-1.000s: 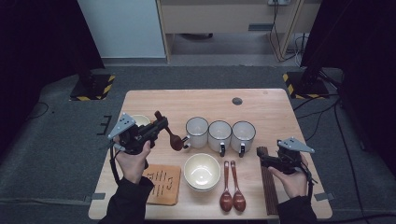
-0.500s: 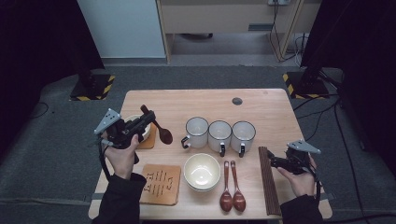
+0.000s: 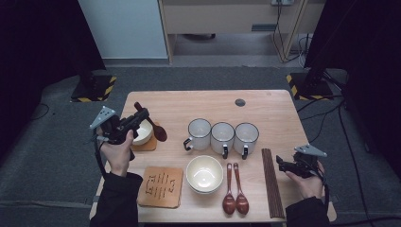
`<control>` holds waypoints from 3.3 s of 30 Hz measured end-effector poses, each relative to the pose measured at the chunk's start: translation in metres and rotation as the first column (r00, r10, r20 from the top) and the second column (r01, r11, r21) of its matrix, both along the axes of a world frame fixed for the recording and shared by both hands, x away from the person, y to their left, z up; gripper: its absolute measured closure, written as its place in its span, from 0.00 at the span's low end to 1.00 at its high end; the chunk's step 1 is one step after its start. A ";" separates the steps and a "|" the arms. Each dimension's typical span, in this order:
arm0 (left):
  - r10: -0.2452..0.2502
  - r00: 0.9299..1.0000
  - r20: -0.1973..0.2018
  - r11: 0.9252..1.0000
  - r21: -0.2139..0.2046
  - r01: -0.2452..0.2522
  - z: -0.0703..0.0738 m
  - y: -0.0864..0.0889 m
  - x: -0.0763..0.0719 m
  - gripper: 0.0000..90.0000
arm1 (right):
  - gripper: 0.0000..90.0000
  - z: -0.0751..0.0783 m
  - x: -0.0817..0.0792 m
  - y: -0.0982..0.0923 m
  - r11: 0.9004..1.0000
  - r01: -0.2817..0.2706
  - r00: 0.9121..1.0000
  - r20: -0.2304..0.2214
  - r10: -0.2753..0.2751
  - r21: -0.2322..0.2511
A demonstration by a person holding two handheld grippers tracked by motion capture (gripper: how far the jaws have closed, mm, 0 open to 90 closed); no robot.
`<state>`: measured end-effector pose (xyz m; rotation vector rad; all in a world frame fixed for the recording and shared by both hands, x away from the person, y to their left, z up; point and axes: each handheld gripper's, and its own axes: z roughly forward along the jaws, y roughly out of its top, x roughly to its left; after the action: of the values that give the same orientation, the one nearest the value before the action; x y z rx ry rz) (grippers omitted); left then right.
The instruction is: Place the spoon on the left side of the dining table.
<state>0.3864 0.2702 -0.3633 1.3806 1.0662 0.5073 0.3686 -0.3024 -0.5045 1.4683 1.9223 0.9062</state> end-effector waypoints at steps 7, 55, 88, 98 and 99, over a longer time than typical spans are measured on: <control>0.037 0.999 -0.016 0.999 0.002 -0.037 -0.005 0.012 0.009 0.93 | 0.11 -0.009 0.003 -0.005 1.000 0.005 0.999 -0.037 -0.006 -0.021; 0.230 0.969 -0.091 0.973 0.050 -0.226 -0.037 0.076 0.053 0.93 | 0.08 -0.033 0.010 -0.015 0.999 0.036 0.993 -0.116 -0.037 -0.012; 0.244 0.945 -0.217 0.967 0.126 -0.221 -0.075 0.082 0.078 0.93 | 0.07 -0.034 0.009 -0.015 0.999 0.039 0.994 -0.105 -0.038 0.003; 0.239 0.943 -0.231 0.970 0.109 -0.219 -0.082 0.084 0.081 0.93 | 0.07 -0.034 0.009 -0.015 0.999 0.041 0.994 -0.105 -0.041 0.002; 0.240 0.943 -0.230 0.969 0.110 -0.220 -0.082 0.083 0.081 0.92 | 0.07 -0.034 0.009 -0.014 0.999 0.042 0.994 -0.105 -0.041 0.002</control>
<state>0.4673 0.3535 -0.4456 1.4236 1.4308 0.5684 0.3773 -0.3169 -0.5389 1.5809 1.9579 0.8297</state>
